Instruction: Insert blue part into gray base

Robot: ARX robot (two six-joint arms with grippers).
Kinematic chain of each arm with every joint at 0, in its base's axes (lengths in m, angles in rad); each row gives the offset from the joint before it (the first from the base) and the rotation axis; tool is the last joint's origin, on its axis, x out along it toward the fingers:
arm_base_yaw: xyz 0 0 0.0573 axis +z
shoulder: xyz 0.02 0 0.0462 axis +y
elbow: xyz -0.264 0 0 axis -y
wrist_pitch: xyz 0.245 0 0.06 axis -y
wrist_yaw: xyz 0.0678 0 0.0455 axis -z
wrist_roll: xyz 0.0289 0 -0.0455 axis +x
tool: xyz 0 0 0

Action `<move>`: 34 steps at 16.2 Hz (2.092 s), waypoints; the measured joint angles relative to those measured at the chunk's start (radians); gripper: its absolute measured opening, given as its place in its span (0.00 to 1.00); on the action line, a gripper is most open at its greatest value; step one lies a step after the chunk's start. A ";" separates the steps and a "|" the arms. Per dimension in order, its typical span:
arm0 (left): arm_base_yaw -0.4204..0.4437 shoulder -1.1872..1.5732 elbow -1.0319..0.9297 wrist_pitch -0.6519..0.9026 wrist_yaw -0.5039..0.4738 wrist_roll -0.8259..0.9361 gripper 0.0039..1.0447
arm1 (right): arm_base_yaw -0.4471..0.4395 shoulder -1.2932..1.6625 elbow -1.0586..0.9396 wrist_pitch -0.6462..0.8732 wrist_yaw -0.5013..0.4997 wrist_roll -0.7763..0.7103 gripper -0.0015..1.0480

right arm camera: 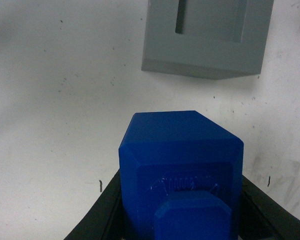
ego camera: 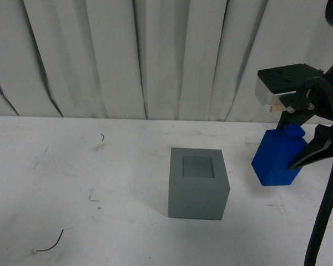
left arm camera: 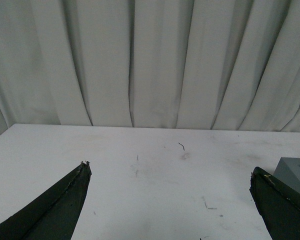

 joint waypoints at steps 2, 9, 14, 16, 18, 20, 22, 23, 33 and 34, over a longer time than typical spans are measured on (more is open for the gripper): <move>0.000 0.000 0.000 0.000 0.000 0.000 0.94 | 0.034 0.002 0.029 -0.027 -0.027 0.029 0.45; 0.000 0.000 0.000 0.000 0.000 0.000 0.94 | 0.118 0.060 0.155 -0.071 -0.042 0.100 0.45; 0.000 0.000 0.000 0.000 0.000 0.000 0.94 | 0.146 0.105 0.211 -0.082 -0.044 0.127 0.45; 0.000 0.000 0.000 0.000 0.000 0.000 0.94 | 0.171 0.128 0.244 -0.075 -0.034 0.151 0.45; 0.000 0.000 0.000 0.000 0.000 0.000 0.94 | 0.214 0.180 0.259 -0.048 -0.019 0.236 0.45; 0.000 0.000 0.000 0.000 0.000 0.000 0.94 | 0.225 0.181 0.260 -0.037 -0.014 0.285 0.45; 0.000 0.000 0.000 0.000 0.000 0.000 0.94 | 0.229 0.187 0.271 -0.043 -0.003 0.299 0.45; 0.000 0.000 0.000 0.000 0.000 0.000 0.94 | 0.229 0.190 0.276 -0.044 -0.003 0.300 0.45; 0.000 0.000 0.000 0.000 0.000 0.000 0.94 | 0.228 0.220 0.293 -0.029 0.012 0.289 0.45; 0.000 0.000 0.000 0.000 0.000 0.000 0.94 | 0.228 0.220 0.290 -0.025 0.016 0.290 0.45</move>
